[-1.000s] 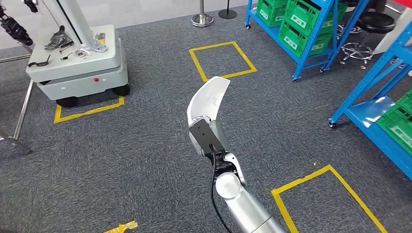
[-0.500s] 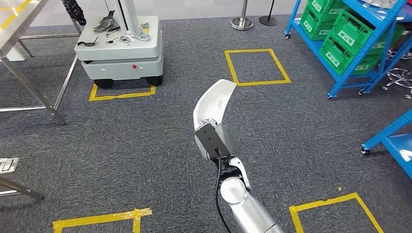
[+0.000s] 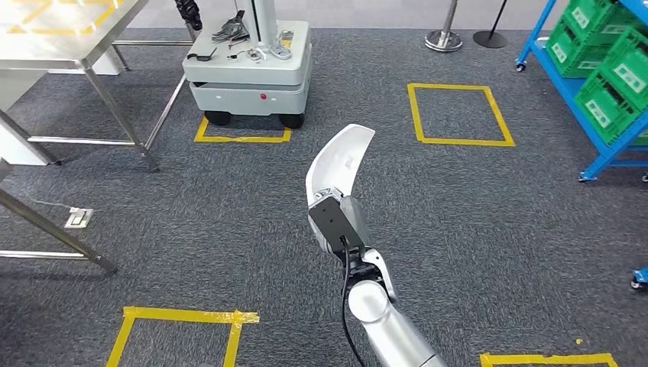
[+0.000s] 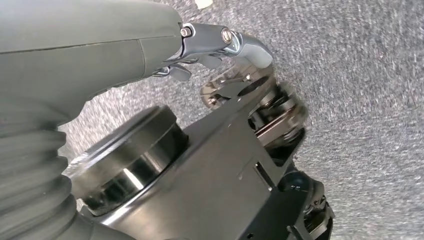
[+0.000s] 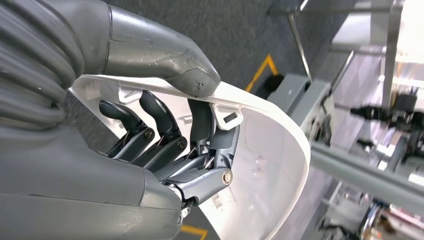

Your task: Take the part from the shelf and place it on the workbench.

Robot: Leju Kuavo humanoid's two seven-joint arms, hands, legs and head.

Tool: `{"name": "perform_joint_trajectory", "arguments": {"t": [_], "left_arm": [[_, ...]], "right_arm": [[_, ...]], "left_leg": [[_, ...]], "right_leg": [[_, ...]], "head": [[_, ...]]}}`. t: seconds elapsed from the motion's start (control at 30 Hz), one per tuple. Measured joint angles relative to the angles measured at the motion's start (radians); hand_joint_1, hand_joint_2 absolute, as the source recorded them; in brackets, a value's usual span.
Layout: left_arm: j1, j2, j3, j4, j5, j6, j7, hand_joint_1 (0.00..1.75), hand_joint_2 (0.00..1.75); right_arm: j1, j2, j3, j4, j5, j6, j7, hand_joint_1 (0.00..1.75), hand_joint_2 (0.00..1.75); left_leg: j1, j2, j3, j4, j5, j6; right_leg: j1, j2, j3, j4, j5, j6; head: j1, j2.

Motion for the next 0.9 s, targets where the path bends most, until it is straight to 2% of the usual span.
{"name": "perform_joint_trajectory", "arguments": {"t": [0.03,0.07,0.1,0.17,0.2,0.27,0.3,0.37,0.4,0.43,0.47,0.5,0.53,0.57,0.6,0.63,0.67,0.7,0.73,0.77,0.8,0.83,0.9], "left_arm": [[0.001,0.0,0.0,0.0,0.0,0.0,0.0,0.0,1.75],[0.001,0.0,0.0,0.0,0.0,0.0,0.0,0.0,1.75],[0.0,0.0,0.0,0.0,0.0,0.0,0.0,0.0,1.75],[-0.003,-0.001,0.0,-0.001,0.0,0.0,0.0,0.0,1.75],[-0.004,-0.001,0.0,-0.001,0.0,0.0,0.001,0.0,1.75],[-0.004,-0.001,0.0,-0.001,0.0,0.0,0.002,0.0,1.75],[-0.004,-0.001,0.0,-0.001,0.0,0.0,0.003,0.0,1.75],[-0.006,-0.002,0.0,-0.001,0.0,0.0,0.004,0.0,1.75],[-0.008,-0.003,0.0,-0.001,0.0,0.0,0.004,0.0,1.75],[-0.01,-0.004,0.0,-0.001,0.0,0.0,0.004,0.0,1.75],[-0.01,-0.005,0.0,-0.001,0.0,0.0,0.004,0.0,1.75],[-0.01,-0.006,0.0,-0.001,0.0,0.0,0.004,0.0,1.75],[-0.009,-0.006,0.0,-0.001,0.0,0.0,0.004,0.0,1.75],[-0.008,-0.006,0.0,-0.001,0.0,0.0,0.004,0.0,1.75],[-0.008,-0.006,0.0,-0.001,-0.001,0.0,0.004,0.0,1.75],[-0.009,-0.008,0.0,-0.001,-0.001,0.0,0.004,0.0,1.75],[-0.01,-0.009,0.0,-0.001,-0.002,0.0,0.004,0.0,1.75],[-0.011,-0.01,0.0,-0.001,-0.002,0.0,0.004,0.0,1.75],[-0.011,-0.01,0.0,-0.001,-0.002,0.0,0.004,0.0,1.75],[-0.01,-0.01,0.0,0.0,-0.003,0.0,0.004,0.0,1.75],[-0.008,-0.01,0.0,0.0,-0.003,0.0,0.005,0.0,1.75],[-0.006,-0.009,0.0,0.0,-0.003,0.0,0.005,0.0,1.75],[-0.008,-0.007,0.0,0.0,-0.004,0.0,0.006,0.0,1.75]], "right_arm": [[0.0,0.0,0.0,0.0,0.001,0.0,0.0,1.75,1.75],[0.0,0.0,-0.001,0.0,0.001,0.001,-0.001,1.75,1.75],[0.0,0.0,-0.001,0.0,0.002,0.001,-0.001,1.75,1.75],[-0.001,0.0,-0.003,-0.001,0.005,0.002,-0.003,1.75,1.75],[-0.002,0.0,-0.004,-0.001,0.006,0.002,-0.003,1.75,1.75],[-0.003,0.001,-0.006,-0.002,0.008,0.002,-0.004,1.75,1.75],[-0.004,0.001,-0.006,-0.003,0.009,0.003,-0.004,1.75,1.75],[-0.007,0.002,-0.007,-0.007,0.01,0.004,-0.004,1.75,1.75],[-0.008,0.002,-0.008,-0.009,0.011,0.004,-0.004,1.75,1.75],[-0.008,0.001,-0.009,-0.009,0.011,0.004,-0.004,1.75,1.75],[-0.007,0.0,-0.011,-0.009,0.011,0.004,-0.003,1.75,1.75],[-0.007,-0.001,-0.013,-0.009,0.011,0.004,-0.003,1.75,1.75],[-0.006,-0.001,-0.014,-0.009,0.011,0.004,-0.003,1.75,1.75],[-0.006,-0.001,-0.015,-0.009,0.011,0.004,-0.003,1.75,1.75],[-0.007,-0.001,-0.015,-0.009,0.011,0.004,-0.003,1.75,1.75],[-0.008,-0.001,-0.016,-0.009,0.011,0.005,-0.003,1.75,1.75],[-0.008,-0.001,-0.016,-0.009,0.011,0.005,-0.003,1.75,1.75],[-0.008,-0.001,-0.016,-0.009,0.011,0.005,-0.004,1.75,1.75],[-0.008,-0.001,-0.017,-0.009,0.011,0.005,-0.003,1.75,1.75],[-0.009,-0.001,-0.017,-0.009,0.011,0.005,-0.003,1.75,1.75],[-0.009,0.0,-0.017,-0.01,0.011,0.005,-0.003,1.75,1.75],[-0.01,0.001,-0.018,-0.011,0.011,0.006,-0.004,1.75,1.75],[-0.011,0.002,-0.019,-0.012,0.011,0.008,-0.004,1.75,1.75]], "left_leg": [[0.0,0.004,0.012,-0.014,0.014,-0.002],[0.001,0.014,0.043,-0.065,0.042,-0.003],[0.0,0.037,0.083,-0.137,0.069,-0.002],[-0.005,0.078,0.14,-0.241,0.098,0.011],[-0.008,0.087,0.149,-0.259,0.099,0.019],[-0.011,0.065,0.147,-0.259,0.101,0.035],[-0.009,0.053,0.146,-0.26,0.103,0.041],[-0.005,0.029,0.146,-0.263,0.108,0.053],[-0.003,0.016,0.144,-0.263,0.109,0.057],[-0.003,0.002,0.143,-0.263,0.11,0.06],[-0.003,-0.012,0.142,-0.263,0.111,0.061],[-0.003,-0.027,0.141,-0.262,0.111,0.061],[-0.003,-0.042,0.141,-0.262,0.112,0.06],[-0.003,-0.057,0.142,-0.261,0.113,0.059],[-0.003,-0.071,0.142,-0.261,0.113,0.058],[-0.003,-0.084,0.141,-0.261,0.114,0.055],[-0.003,-0.097,0.138,-0.261,0.116,0.05],[-0.001,-0.108,0.135,-0.261,0.119,0.044],[0.001,-0.12,0.131,-0.264,0.122,0.036],[0.003,-0.132,0.128,-0.267,0.126,0.027],[0.004,-0.132,0.126,-0.268,0.127,0.021],[0.002,-0.115,0.12,-0.259,0.119,0.016],[-0.003,-0.051,0.085,-0.184,0.073,0.012]], "right_leg": [[0.0,-0.014,0.0,0.001,-0.001,0.001],[0.0,-0.028,0.0,0.003,-0.003,0.004],[0.0,-0.04,0.001,0.006,-0.006,0.008],[0.006,-0.06,0.0,0.016,-0.015,0.018],[0.009,-0.069,0.0,0.019,-0.018,0.024],[0.009,-0.086,0.003,0.02,-0.022,0.033],[0.006,-0.075,0.003,0.025,-0.027,0.04],[-0.001,-0.022,-0.02,0.082,-0.065,0.052],[-0.003,0.009,-0.048,0.141,-0.096,0.056],[-0.004,0.025,-0.082,0.212,-0.127,0.058],[-0.004,0.031,-0.114,0.274,-0.147,0.059],[-0.004,0.034,-0.135,0.308,-0.15,0.058],[-0.004,0.036,-0.136,0.303,-0.132,0.055],[-0.004,0.041,-0.118,0.258,-0.098,0.052],[-0.004,0.057,-0.088,0.186,-0.057,0.047],[-0.005,0.082,-0.057,0.116,-0.028,0.041],[-0.006,0.103,-0.034,0.063,-0.01,0.038],[-0.005,0.118,-0.022,0.033,-0.004,0.035],[-0.004,0.12,-0.02,0.026,-0.007,0.033],[-0.003,0.109,-0.017,0.021,-0.005,0.031],[-0.005,0.096,-0.013,0.015,-0.001,0.026],[-0.007,0.083,-0.009,0.008,0.003,0.02],[-0.008,0.054,-0.002,-0.003,0.008,0.01]], "head": [[0.0,0.0],[0.0,0.0],[0.0,0.0],[0.001,0.0],[0.003,0.0],[0.005,0.0],[0.005,0.0],[0.007,0.0],[0.008,0.0],[0.008,0.0],[0.009,0.0],[0.009,0.0],[0.009,0.0],[0.009,0.0],[0.009,0.0],[0.008,0.0],[0.008,0.0],[0.008,0.0],[0.008,0.0],[0.008,0.0],[0.008,0.0],[0.005,0.0],[-0.001,0.0]]}}
